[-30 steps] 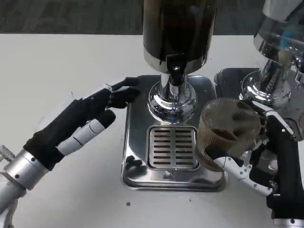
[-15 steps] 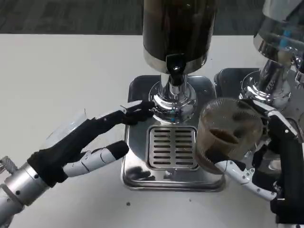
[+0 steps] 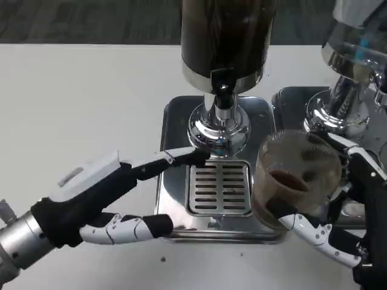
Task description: Grasp the cup under the faucet to collect the drink, then remove the cup.
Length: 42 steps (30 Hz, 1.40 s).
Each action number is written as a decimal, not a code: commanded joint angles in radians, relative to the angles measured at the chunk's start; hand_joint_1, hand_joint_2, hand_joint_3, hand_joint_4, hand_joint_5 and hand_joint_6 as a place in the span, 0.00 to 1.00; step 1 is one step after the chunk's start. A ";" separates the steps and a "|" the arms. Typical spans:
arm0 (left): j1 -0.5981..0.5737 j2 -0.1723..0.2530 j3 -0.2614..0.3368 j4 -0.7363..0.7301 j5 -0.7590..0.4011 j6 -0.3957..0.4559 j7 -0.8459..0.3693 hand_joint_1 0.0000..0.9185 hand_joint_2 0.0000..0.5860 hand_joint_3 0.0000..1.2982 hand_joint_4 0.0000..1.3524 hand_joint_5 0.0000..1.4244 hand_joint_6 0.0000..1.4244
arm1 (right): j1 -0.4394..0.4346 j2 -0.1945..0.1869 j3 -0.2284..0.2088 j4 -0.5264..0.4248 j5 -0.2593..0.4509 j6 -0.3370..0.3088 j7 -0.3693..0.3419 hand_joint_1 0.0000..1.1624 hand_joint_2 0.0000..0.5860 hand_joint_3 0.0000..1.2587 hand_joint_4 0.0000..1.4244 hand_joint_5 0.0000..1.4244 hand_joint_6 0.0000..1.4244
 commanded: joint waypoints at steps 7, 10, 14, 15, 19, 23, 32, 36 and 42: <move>0.057 0.090 0.006 -0.110 0.003 -0.051 0.030 0.00 0.25 0.13 0.12 0.12 0.14 | 0.062 0.004 -0.012 -0.097 0.036 -0.036 0.025 0.72 0.32 0.54 0.56 0.68 0.87; 0.069 0.108 0.004 -0.128 -0.008 -0.051 0.031 0.00 0.25 0.13 0.12 0.12 0.14 | 0.075 0.008 -0.011 -0.110 0.035 -0.037 0.030 0.72 0.32 0.54 0.56 0.68 0.87; 0.093 0.131 0.003 -0.161 -0.028 -0.052 0.028 0.00 0.25 0.13 0.11 0.11 0.14 | 0.095 0.014 -0.009 -0.127 0.033 -0.042 0.034 0.72 0.32 0.54 0.56 0.68 0.87; 0.099 0.136 0.003 -0.168 -0.033 -0.051 0.029 0.00 0.25 0.13 0.11 0.11 0.14 | 0.098 0.015 -0.009 -0.131 0.032 -0.042 0.035 0.72 0.32 0.54 0.56 0.68 0.87; 0.121 0.153 0.008 -0.194 -0.054 -0.047 0.028 0.00 0.25 0.13 0.11 0.11 0.14 | 0.116 0.018 -0.013 -0.150 0.033 -0.046 0.042 0.72 0.32 0.54 0.56 0.68 0.87; 0.129 0.162 0.007 -0.204 -0.064 -0.045 0.028 0.00 0.25 0.13 0.11 0.11 0.14 | 0.130 0.022 -0.016 -0.161 0.033 -0.049 0.046 0.72 0.32 0.54 0.57 0.68 0.87; 0.142 0.174 0.008 -0.222 -0.081 -0.048 0.026 0.00 0.25 0.13 0.11 0.11 0.14 | 0.151 0.026 -0.021 -0.181 0.035 -0.053 0.052 0.73 0.31 0.55 0.57 0.68 0.87; 0.142 0.176 0.008 -0.225 -0.088 -0.045 0.025 0.00 0.25 0.13 0.12 0.11 0.14 | 0.152 0.028 -0.024 -0.183 0.037 -0.055 0.055 0.73 0.31 0.55 0.58 0.69 0.87; 0.139 0.177 0.004 -0.224 -0.095 -0.047 0.021 0.00 0.25 0.13 0.12 0.11 0.14 | 0.147 0.030 -0.031 -0.181 0.040 -0.057 0.059 0.73 0.30 0.55 0.58 0.69 0.87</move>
